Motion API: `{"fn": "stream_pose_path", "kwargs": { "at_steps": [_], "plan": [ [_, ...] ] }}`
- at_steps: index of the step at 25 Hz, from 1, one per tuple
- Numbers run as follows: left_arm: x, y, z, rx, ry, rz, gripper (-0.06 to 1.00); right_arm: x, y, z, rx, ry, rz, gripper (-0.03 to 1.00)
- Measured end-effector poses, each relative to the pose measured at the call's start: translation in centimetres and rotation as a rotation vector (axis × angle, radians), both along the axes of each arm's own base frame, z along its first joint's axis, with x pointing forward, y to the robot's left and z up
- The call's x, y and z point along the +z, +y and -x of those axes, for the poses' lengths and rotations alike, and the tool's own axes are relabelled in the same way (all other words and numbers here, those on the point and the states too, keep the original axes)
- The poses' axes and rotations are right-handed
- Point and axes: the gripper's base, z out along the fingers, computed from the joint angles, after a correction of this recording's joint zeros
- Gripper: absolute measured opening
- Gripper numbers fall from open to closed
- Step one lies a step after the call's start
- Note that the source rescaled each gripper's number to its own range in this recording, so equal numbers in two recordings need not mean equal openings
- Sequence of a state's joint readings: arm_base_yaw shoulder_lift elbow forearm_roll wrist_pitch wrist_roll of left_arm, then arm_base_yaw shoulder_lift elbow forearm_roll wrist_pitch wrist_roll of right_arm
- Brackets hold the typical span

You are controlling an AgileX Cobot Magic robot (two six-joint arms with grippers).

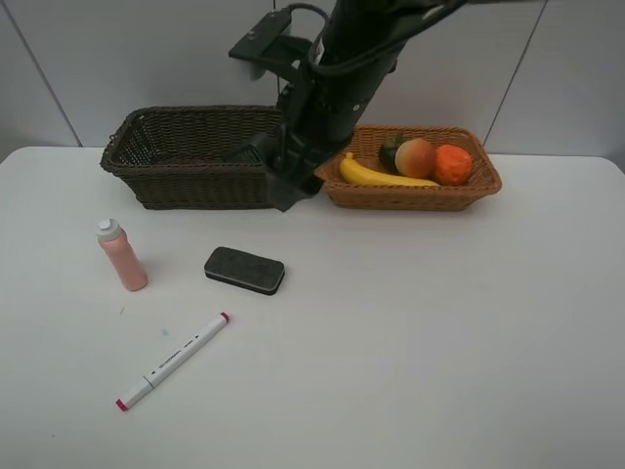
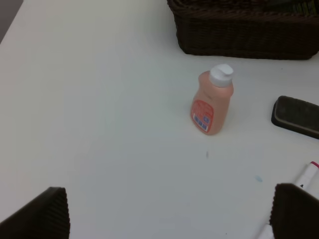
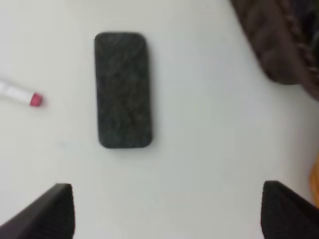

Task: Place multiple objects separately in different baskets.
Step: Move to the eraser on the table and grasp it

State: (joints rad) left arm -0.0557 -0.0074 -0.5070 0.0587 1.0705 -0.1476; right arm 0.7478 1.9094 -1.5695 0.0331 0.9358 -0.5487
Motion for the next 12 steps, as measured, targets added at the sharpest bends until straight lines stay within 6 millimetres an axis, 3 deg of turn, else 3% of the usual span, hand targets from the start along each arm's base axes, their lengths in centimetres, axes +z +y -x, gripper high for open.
{"fn": "stream_pose_path", "kwargs": {
  "at_steps": [12],
  "plan": [
    [0.0,0.0,0.0,0.000,0.000,0.000,1.00,-9.0,3.9,0.0,0.019,0.152,0.010,0.86]
  ]
}}
